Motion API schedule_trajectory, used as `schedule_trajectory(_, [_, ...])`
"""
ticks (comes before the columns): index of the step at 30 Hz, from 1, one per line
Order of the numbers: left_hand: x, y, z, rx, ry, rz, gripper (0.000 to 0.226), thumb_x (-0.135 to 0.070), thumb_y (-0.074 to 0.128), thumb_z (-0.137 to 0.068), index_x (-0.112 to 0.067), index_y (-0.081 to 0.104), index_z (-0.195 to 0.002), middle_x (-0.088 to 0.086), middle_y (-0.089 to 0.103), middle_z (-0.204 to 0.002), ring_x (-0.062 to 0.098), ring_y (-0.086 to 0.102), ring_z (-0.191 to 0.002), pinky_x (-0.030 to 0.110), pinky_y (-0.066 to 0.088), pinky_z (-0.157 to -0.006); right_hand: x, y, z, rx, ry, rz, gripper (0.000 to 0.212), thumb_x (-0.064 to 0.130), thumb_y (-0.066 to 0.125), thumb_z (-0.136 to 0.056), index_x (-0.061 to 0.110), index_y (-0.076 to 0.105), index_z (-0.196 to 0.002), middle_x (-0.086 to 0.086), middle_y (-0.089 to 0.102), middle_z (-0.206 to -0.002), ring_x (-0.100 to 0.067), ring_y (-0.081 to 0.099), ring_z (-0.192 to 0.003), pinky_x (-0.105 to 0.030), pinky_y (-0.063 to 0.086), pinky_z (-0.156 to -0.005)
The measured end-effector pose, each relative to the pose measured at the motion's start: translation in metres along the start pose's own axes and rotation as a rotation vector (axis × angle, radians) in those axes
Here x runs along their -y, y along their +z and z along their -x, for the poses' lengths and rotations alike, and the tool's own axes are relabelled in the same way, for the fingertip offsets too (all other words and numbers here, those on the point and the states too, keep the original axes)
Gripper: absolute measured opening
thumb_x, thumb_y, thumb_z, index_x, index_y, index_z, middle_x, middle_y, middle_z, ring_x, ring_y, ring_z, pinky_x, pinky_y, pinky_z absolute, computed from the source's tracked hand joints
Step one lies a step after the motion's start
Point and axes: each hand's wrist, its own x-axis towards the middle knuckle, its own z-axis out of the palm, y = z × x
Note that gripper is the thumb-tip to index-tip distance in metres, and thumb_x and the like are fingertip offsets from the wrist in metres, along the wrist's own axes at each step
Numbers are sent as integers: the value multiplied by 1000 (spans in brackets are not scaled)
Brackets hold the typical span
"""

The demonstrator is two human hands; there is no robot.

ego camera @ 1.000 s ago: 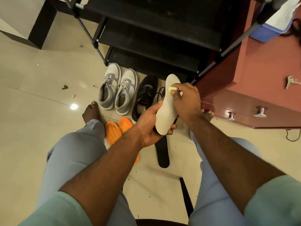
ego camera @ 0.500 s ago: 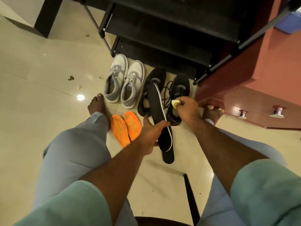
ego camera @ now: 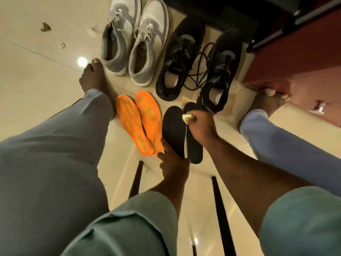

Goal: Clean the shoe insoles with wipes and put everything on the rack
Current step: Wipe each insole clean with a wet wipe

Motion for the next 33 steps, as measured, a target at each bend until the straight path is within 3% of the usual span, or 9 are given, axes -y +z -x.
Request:
schedule_trajectory(7, [-3, 26, -39, -31, -112, 65, 116, -27, 76, -83, -38, -15, -154, 15, 27, -149, 46, 43, -129, 51, 45, -97, -35, 27, -11, 24, 65, 24, 24, 10, 60, -89, 10, 68, -112, -9, 67, -112, -26, 60, -104, -21, 39, -79])
schedule_trajectory(15, [-33, 17, -89, -31, -1, 58, 125, -28, 82, -77, -33, -16, -154, 20, 33, -147, 45, 40, -131, 50, 38, -104, -33, 33, -31, 18, 102, -35, 25, 11, 60, -91, 11, 66, -114, -8, 66, -114, -23, 60, -105, -19, 37, -77])
schedule_trajectory(20, [-38, -22, -120, -322, 195, 151, 92, -17, 68, -88, -27, 9, -158, 14, 28, -152, 41, 36, -136, 48, 34, -109, -32, 37, -37, 25, 88, -86, 25, 10, 61, -90, 10, 65, -115, -9, 66, -113, -23, 60, -105, -21, 41, -77])
schedule_trajectory(23, [-53, -51, -144, -415, 269, 191, 86, -11, 64, -88, -27, 14, -157, 11, 15, -159, 42, 41, -133, 47, 37, -110, -33, 37, -39, 26, 92, -111, 25, 9, 60, -90, 10, 65, -115, -8, 65, -114, -21, 60, -105, -21, 41, -77])
schedule_trajectory(26, [-61, -78, -171, -406, 300, 146, 86, -13, 67, -89, -27, 15, -157, 8, 10, -162, 38, 43, -135, 43, 39, -109, -31, 35, -43, 32, 84, -145, 26, 9, 60, -90, 10, 65, -116, -7, 65, -114, -20, 59, -105, -13, 39, -70])
schedule_trajectory(28, [-64, -92, -182, -363, 283, 129, 87, -15, 69, -89, -26, 16, -157, 9, 17, -160, 33, 41, -137, 40, 38, -106, -28, 34, -47, 40, 70, -172, 27, 9, 60, -90, 11, 65, -116, -7, 64, -115, -20, 59, -105, -10, 38, -69])
schedule_trajectory(30, [-69, -98, -190, -336, 253, 116, 82, -14, 66, -90, -26, 18, -156, 10, 26, -155, 32, 42, -136, 39, 39, -105, -24, 33, -48, 55, 62, -199, 28, 9, 60, -90, 12, 64, -117, -6, 63, -117, -20, 59, -107, -16, 41, -75])
schedule_trajectory(33, [-73, -112, -199, -282, 192, 9, 60, -14, 53, -92, -28, 33, -147, 14, 41, -141, 37, 52, -123, 46, 47, -100, -16, 27, -46, 59, 43, -244, 29, 8, 60, -90, 11, 63, -118, -6, 64, -117, -18, 59, -108, -14, 41, -75])
